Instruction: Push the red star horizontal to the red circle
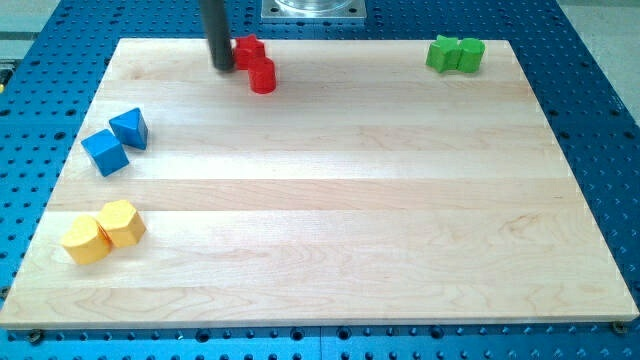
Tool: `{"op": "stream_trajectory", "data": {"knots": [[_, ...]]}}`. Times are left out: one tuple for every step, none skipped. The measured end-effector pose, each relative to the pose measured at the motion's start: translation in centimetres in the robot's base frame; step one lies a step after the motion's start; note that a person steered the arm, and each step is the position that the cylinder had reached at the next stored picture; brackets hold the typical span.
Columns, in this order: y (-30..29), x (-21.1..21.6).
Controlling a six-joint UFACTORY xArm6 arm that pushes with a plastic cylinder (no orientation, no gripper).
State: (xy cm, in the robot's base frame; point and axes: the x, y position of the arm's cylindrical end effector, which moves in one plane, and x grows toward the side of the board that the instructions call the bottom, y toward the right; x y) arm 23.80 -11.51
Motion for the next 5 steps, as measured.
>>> {"op": "stream_trajectory", "data": {"knots": [[-1.6,-1.7],[-4.3,-3.3],[3.9,-0.8],[15.3,1.4],[21.5,3.0]]}}
